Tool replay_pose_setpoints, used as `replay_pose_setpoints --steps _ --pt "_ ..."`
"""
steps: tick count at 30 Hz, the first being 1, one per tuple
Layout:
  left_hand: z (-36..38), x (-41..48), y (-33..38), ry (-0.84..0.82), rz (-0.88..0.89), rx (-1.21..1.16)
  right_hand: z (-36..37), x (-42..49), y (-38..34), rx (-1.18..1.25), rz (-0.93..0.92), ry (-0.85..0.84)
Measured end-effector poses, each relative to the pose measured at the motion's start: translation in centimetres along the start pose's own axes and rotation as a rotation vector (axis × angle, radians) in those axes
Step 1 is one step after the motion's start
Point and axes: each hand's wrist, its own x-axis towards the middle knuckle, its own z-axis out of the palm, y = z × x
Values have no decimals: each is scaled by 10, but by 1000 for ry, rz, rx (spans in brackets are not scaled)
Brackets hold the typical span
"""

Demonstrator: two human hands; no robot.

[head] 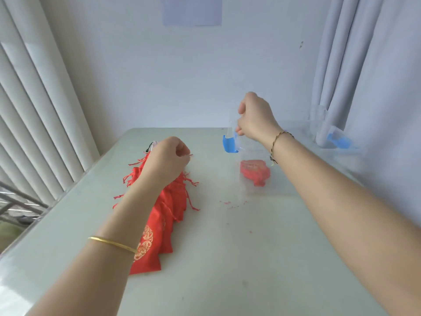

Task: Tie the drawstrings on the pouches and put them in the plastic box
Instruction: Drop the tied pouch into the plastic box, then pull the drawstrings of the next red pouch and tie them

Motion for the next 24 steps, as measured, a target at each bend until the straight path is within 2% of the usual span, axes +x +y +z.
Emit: replay_pose_setpoints --steps 7,11,15,20,24 --pt "-28 -42 -41 -99 -12 313 41 -73 -50 162 -55 -188" --pt "-37 -57 -55 -157 1 474 67 -102 -55 203 -8 -326" --pt "-40 -65 -55 -110 15 587 80 -118 -53 194 15 -387" --pt "-42 -70 -53 -76 30 609 84 -134 -47 253 23 -406" --pt "-54 -75 -22 -93 139 411 75 -150 -42 277 -91 -440"
